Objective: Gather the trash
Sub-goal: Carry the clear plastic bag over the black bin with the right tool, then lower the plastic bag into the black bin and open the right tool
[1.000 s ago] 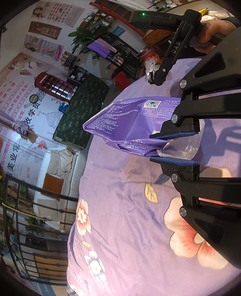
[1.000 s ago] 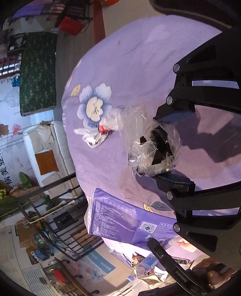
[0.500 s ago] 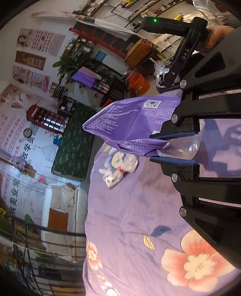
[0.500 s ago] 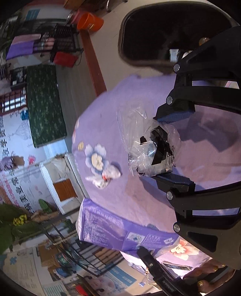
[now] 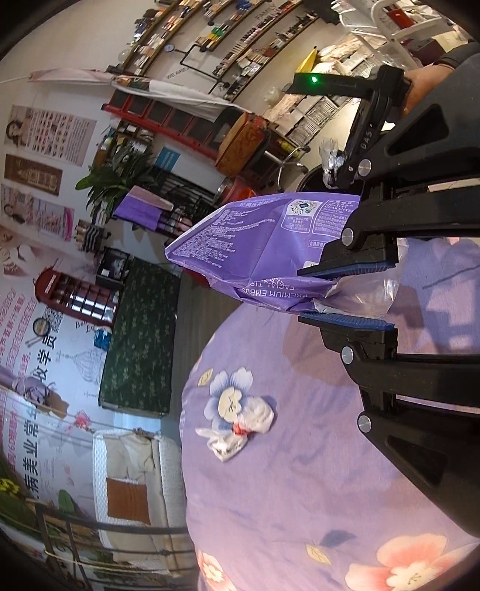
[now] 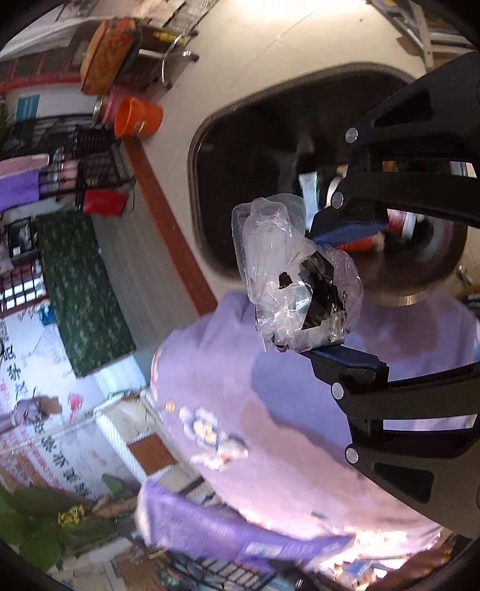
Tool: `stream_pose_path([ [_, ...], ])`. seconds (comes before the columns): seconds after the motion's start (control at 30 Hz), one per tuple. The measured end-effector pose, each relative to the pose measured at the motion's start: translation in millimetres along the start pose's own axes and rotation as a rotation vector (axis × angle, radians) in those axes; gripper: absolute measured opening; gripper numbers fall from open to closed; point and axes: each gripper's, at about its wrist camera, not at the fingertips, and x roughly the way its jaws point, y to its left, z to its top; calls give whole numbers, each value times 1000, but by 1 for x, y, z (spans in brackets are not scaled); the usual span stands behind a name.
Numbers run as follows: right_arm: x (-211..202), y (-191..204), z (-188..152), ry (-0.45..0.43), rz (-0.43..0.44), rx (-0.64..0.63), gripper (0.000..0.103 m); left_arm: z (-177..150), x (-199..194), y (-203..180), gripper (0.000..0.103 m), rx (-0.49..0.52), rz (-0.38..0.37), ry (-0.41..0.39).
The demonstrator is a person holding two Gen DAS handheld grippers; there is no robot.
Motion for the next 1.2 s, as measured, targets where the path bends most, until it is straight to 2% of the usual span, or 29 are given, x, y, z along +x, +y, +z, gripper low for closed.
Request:
stream_pose_path([
  [0.13, 16, -18, 0, 33, -69, 23, 48, 1, 8, -14, 18, 25, -21, 3],
  [0.4, 57, -51, -4, 157, -213, 50, 49, -3, 24, -29, 18, 43, -59, 38],
  [0.5, 68, -59, -9, 200, -230, 73, 51, -7, 30, -33, 18, 54, -64, 56],
  [0.6, 70, -63, -14, 209, -230, 78, 59, -10, 36, -39, 18, 59, -70, 73],
  [0.63, 70, -63, -16, 209, -238, 74, 66, -11, 38, -40, 18, 63, -69, 78],
  [0.83, 59, -66, -18, 173, -223, 94, 68, -18, 46, -49, 18, 72, -75, 104],
  [0.97, 40, -67, -14, 103, -215, 110, 76, -19, 53, -56, 18, 82, -82, 123],
  [1.2, -2, -76, -3, -41, -243, 148, 80, -24, 70, -72, 18, 96, -112, 165],
])
